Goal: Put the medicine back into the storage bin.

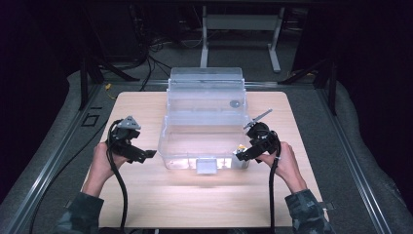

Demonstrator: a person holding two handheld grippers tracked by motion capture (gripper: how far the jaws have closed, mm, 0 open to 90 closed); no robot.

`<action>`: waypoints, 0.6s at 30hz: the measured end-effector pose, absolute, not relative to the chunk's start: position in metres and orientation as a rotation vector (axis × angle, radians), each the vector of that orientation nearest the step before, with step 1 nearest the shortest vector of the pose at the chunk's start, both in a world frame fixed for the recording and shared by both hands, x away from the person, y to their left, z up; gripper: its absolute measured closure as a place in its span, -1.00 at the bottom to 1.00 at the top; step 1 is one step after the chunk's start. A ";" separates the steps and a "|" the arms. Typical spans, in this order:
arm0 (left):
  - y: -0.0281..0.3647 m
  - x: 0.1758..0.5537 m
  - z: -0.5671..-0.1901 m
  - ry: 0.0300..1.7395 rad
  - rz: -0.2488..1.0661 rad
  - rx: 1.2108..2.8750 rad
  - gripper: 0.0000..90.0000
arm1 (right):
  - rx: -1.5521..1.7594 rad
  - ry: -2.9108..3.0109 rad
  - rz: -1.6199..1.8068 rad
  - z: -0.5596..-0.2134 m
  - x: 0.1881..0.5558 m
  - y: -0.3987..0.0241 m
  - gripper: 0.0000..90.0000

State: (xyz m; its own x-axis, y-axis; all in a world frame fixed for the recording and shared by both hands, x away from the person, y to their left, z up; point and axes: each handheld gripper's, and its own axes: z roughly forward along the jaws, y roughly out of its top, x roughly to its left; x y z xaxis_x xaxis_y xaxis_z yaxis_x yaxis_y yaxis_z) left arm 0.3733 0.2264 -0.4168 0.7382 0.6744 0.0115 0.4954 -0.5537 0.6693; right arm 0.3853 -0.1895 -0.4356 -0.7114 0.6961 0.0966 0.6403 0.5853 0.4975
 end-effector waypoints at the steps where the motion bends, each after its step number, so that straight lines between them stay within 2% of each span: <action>1: 0.226 0.373 -0.417 0.877 0.352 2.276 -0.94 | 1.142 2.695 0.774 -0.435 0.385 -0.189 -0.57; 18: 0.192 0.453 -0.381 0.806 0.283 2.270 -0.95 | 1.131 2.689 0.829 -0.436 0.382 -0.183 -0.55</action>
